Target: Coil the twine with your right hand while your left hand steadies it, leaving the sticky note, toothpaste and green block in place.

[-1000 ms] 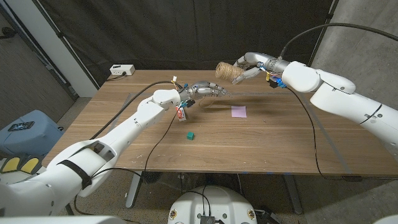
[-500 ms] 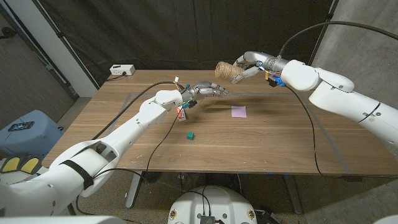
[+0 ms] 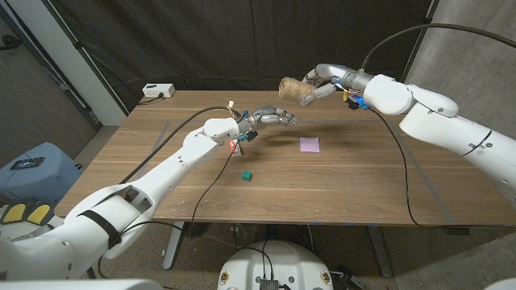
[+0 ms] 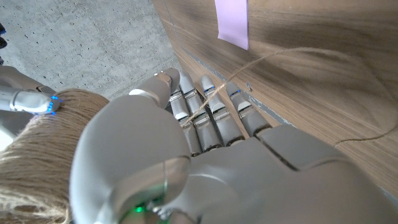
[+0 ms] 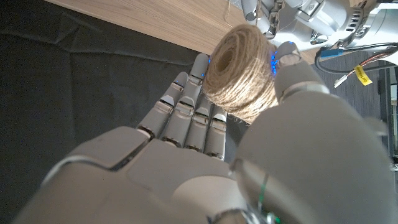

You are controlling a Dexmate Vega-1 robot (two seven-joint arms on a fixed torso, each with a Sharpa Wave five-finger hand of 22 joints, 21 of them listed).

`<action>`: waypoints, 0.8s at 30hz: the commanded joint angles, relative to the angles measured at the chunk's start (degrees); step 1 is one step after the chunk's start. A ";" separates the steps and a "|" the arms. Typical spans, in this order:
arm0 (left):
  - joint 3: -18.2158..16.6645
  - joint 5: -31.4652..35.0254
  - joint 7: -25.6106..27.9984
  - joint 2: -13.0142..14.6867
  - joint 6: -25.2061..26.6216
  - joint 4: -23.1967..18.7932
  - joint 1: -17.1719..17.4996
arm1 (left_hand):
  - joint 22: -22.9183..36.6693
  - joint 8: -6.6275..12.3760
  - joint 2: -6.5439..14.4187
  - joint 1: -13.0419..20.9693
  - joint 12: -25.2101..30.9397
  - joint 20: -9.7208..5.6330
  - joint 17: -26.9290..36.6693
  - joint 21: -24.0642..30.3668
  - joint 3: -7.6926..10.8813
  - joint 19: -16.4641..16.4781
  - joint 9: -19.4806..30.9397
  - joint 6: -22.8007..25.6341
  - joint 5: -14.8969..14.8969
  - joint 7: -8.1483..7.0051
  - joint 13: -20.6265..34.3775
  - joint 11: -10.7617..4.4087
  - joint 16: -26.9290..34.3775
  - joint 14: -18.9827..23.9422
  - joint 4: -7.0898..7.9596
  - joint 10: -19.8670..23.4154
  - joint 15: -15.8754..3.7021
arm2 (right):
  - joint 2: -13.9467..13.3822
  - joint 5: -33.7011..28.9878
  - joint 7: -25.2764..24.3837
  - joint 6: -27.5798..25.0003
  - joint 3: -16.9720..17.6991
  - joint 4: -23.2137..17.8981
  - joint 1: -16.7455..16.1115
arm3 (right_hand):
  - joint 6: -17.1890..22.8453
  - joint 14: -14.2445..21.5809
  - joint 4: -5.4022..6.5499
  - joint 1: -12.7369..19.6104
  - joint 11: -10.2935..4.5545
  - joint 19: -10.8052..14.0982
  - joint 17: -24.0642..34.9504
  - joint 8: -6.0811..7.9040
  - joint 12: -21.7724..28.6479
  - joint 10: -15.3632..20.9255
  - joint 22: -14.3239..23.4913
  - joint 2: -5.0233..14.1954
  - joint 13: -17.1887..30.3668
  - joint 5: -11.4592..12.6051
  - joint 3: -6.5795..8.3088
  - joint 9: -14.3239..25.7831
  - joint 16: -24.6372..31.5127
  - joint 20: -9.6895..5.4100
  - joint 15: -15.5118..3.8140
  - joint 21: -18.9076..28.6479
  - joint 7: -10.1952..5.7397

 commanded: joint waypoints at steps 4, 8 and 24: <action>0.26 0.08 0.87 0.65 1.05 -2.14 0.96 | 0.09 0.36 0.19 0.44 0.23 -0.08 0.19 0.37 -0.13 0.68 0.17 0.80 0.22 -0.08 0.55 0.04 0.03 0.51 -0.26 0.89 -0.07 | 0.72 -1.24 0.20 -0.14 -0.67 1.11 1.60 | 7.06 0.58 0.00 3.66 -6.68 0.60 0.27 0.09 0.34 7.66 0.22 5.88 0.26 0.31 -0.45 0.13 -0.16 -2.50 -7.82 0.15 -6.04; 0.36 0.19 0.89 0.76 1.05 -2.27 0.94 | 0.10 0.34 0.23 0.49 0.20 -0.04 0.26 0.39 -0.20 0.75 0.19 0.83 0.22 0.03 0.67 0.11 -0.01 0.48 -0.24 0.89 -0.06 | 1.15 -1.52 0.37 -0.17 -1.04 1.65 2.14 | 7.28 0.69 -0.02 3.71 -6.69 0.67 0.33 0.12 0.32 7.70 0.22 5.88 0.25 0.30 -0.55 0.13 -0.16 -2.60 -7.86 0.16 -6.09; 0.50 -0.98 -1.54 -0.19 -0.21 0.35 -0.03 | 0.15 0.19 0.32 0.72 0.08 -0.07 0.46 0.35 -0.41 0.73 0.28 0.81 0.25 -0.13 1.22 0.17 -0.10 0.69 -0.20 0.96 -0.06 | 3.05 -2.29 -0.27 -0.49 -2.07 4.31 3.64 | 7.40 0.81 -0.07 4.01 -6.80 1.13 0.35 0.01 0.28 7.85 0.22 6.05 0.30 0.36 -0.65 0.14 -0.52 -2.53 -7.92 0.25 -6.17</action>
